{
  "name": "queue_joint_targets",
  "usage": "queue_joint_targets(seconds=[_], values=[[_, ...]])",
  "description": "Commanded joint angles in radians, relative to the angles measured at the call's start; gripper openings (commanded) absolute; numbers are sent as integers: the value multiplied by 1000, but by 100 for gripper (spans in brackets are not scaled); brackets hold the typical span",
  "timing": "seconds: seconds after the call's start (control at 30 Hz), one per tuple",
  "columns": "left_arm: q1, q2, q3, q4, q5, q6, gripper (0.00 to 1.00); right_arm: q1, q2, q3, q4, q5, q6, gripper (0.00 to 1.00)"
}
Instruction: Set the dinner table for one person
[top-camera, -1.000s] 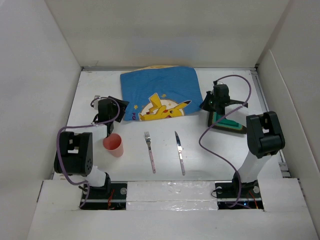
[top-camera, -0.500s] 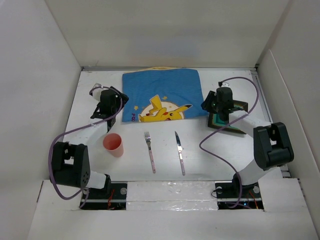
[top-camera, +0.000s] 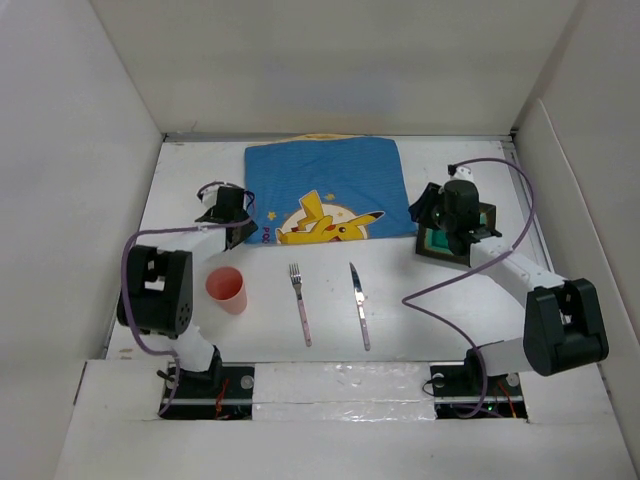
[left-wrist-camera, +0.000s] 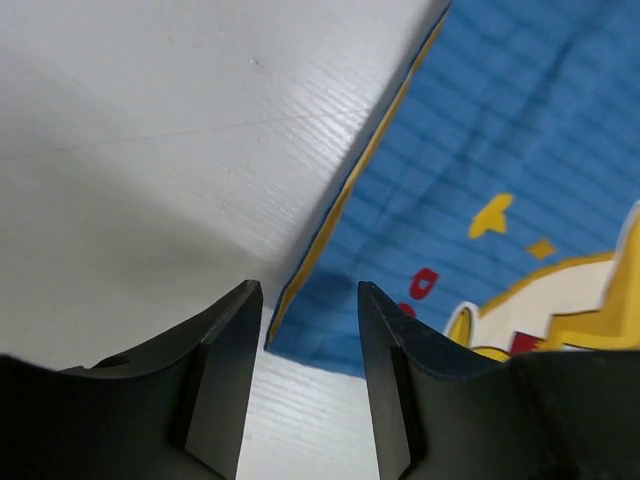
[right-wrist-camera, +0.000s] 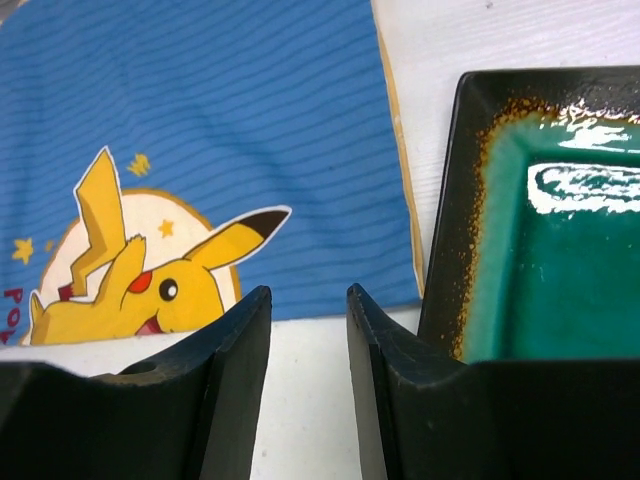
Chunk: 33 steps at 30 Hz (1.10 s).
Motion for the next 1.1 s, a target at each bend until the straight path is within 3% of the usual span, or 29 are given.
queue_joint_targets(seconds=[0.0, 0.1, 0.23, 0.27, 0.3, 0.53, 0.63, 0.67, 0.73, 0.8, 0.9, 0.97, 1.0, 1.07], values=[[3, 85, 82, -76, 37, 78, 39, 11, -37, -26, 59, 6, -22, 41], [3, 126, 105, -85, 57, 105, 36, 20, -48, -28, 62, -2, -25, 42], [53, 138, 99, -58, 97, 108, 21, 43, -53, -28, 79, -3, -22, 42], [64, 151, 99, -55, 100, 103, 7, 53, -54, -26, 77, 0, -22, 42], [64, 155, 106, -58, 88, 97, 0, 54, -56, -25, 74, 6, -24, 43], [64, 169, 162, -99, 4, 74, 0, 54, -54, -20, 66, 15, -27, 49], [64, 157, 154, -90, 33, 71, 18, 63, -48, -15, 65, 18, -27, 53], [64, 134, 146, -84, 37, 72, 39, 63, -45, -14, 63, 17, -28, 55], [64, 106, 131, -75, 45, 68, 67, 54, -50, -9, 49, 15, -27, 56], [64, 39, 126, -78, 47, 54, 81, 54, -69, 1, 24, 12, -28, 58], [64, -113, 135, -75, 45, 49, 83, 44, -112, 6, -10, 9, -22, 58], [43, -243, 149, -52, 54, 68, 79, 31, -179, -5, -15, 6, -9, 51], [32, -281, 166, -44, 82, 81, 75, 11, -207, -26, -13, -1, 5, 32], [23, -389, 181, -38, 150, 115, 47, -32, -287, -54, -27, -9, 19, 3]])
